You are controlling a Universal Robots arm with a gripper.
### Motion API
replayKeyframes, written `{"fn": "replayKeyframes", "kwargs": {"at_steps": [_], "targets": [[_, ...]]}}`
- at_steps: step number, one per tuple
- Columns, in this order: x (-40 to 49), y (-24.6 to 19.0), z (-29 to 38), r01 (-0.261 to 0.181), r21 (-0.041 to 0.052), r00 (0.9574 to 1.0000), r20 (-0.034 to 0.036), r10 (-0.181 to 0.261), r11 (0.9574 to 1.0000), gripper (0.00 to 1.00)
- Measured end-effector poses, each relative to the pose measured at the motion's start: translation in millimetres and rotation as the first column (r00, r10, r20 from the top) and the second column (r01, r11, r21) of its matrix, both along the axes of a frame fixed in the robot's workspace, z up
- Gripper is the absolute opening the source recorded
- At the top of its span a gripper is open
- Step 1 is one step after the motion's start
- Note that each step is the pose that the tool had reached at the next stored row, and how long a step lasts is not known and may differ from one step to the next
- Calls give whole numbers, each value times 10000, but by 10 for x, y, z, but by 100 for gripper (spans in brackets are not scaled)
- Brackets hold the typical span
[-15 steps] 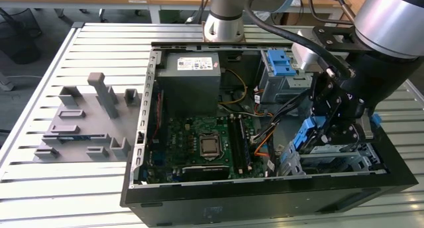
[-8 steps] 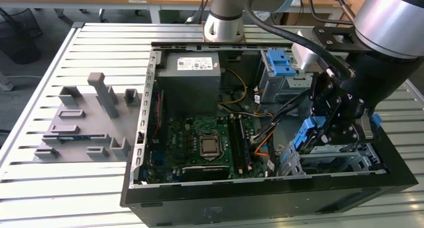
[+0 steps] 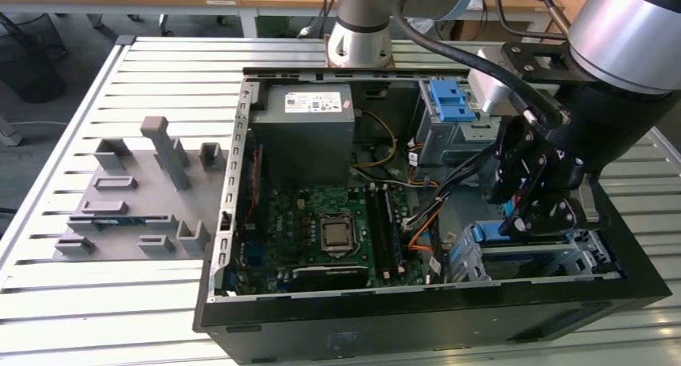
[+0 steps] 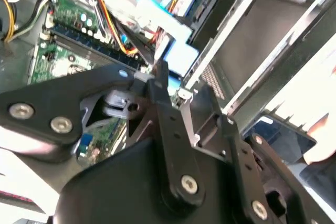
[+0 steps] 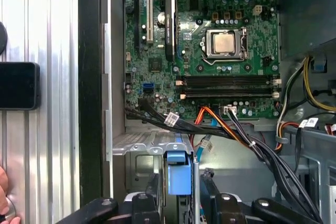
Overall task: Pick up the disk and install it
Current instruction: 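Insert the disk into the insertion slot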
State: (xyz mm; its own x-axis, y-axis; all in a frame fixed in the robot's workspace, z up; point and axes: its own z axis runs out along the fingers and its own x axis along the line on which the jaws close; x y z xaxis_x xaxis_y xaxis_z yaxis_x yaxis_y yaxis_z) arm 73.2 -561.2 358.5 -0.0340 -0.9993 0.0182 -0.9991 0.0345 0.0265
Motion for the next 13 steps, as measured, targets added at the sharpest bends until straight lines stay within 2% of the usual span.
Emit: {"fn": "replayKeyframes", "kwargs": {"at_steps": [5, 8, 9, 11, 13], "targets": [[0, 0, -9, 0, 1, 10000, 0, 0, 10000, 43], [4, 0, -19, -1, 0, 10000, 0, 1, 10000, 24], [8, 0, -22, -2, -2, 10000, 0, 2, 10000, 24], [16, 0, -28, -1, -2, 10000, 0, 1, 10000, 13], [19, 0, -32, 0, -1, 10000, -1, 0, 10000, 13]]}}
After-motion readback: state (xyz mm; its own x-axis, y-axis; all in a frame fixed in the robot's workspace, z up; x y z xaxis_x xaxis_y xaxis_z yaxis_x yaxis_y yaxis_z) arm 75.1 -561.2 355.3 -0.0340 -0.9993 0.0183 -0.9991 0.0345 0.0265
